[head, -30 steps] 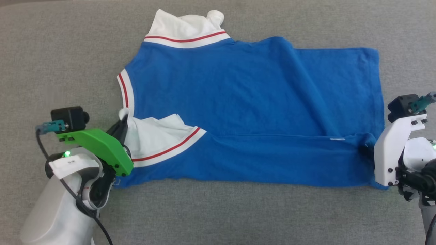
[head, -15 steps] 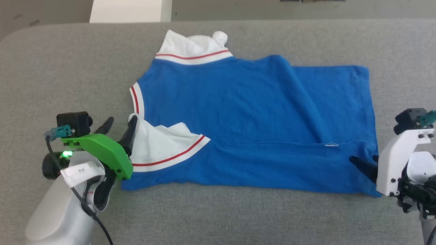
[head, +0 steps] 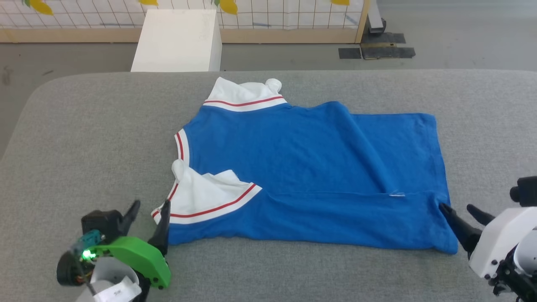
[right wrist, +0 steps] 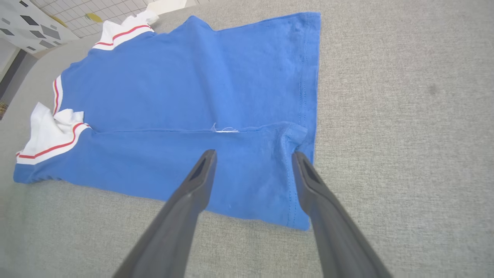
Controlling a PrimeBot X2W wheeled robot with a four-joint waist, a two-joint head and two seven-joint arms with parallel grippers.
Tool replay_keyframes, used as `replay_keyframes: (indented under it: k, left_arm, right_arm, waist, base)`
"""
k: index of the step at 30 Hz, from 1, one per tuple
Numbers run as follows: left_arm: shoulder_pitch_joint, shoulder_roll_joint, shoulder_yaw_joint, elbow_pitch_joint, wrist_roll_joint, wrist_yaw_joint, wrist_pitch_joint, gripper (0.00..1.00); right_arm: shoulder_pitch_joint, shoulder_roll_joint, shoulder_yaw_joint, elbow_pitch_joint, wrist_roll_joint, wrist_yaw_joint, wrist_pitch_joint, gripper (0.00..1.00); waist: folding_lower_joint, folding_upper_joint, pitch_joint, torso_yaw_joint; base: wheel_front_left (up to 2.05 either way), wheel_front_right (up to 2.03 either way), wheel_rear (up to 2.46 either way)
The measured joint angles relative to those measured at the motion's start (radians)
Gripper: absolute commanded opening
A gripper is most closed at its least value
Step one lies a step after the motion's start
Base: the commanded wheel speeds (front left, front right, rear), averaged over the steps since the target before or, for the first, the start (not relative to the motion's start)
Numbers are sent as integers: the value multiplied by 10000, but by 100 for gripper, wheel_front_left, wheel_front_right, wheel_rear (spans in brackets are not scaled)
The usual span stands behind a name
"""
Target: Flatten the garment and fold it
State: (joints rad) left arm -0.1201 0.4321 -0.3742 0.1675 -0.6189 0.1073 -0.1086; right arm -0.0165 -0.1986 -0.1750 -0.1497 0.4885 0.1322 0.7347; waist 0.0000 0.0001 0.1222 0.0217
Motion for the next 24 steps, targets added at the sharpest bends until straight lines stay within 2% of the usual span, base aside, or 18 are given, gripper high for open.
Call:
replay_keyframes:
  k: [3, 9, 15, 17, 18, 20, 24]
  left_arm:
    - [35, -75, -96, 134, -403, 263, 1011, 100]
    - [-166, -42, -385, 418, -917, 1114, 3812, 100]
    - [-731, 190, -654, 497, -1018, 1657, 5682, 100]
    - [-860, 247, -721, 499, -1074, 1701, 6151, 100]
    - [-894, 288, -732, 477, -1103, 1710, 6309, 44]
    - [-910, 351, -721, 391, -1147, 1709, 6395, 0]
    - [-828, 307, -589, 94, -1250, 1693, 6055, 0]
  right_arm:
    - [188, 69, -2, -54, 17, 0, -50, 100]
    - [234, 176, 40, -82, 46, 0, -105, 100]
    - [232, 176, 92, -84, 61, 0, -136, 100]
    - [232, 161, 125, -84, 58, 0, -127, 100]
    - [232, 138, 157, -88, 56, 0, -79, 100]
    - [232, 88, 178, -90, 25, 0, 52, 100]
    - [236, -138, 249, -217, -445, 0, 571, 100]
  waist:
    - [0, 0, -38, -73]
    - [0, 0, 15, -287]
    - [0, 0, 130, -502]
    - [0, 0, 178, -559]
    - [0, 0, 209, -587]
    - [0, 0, 273, -629]
    - [0, 0, 375, -635]
  base:
    - [0, 0, 0]
    - [0, 0, 0]
    - [0, 0, 0]
    - [0, 0, 0]
    - [0, 0, 0]
    - [0, 0, 0]
    - [0, 0, 0]
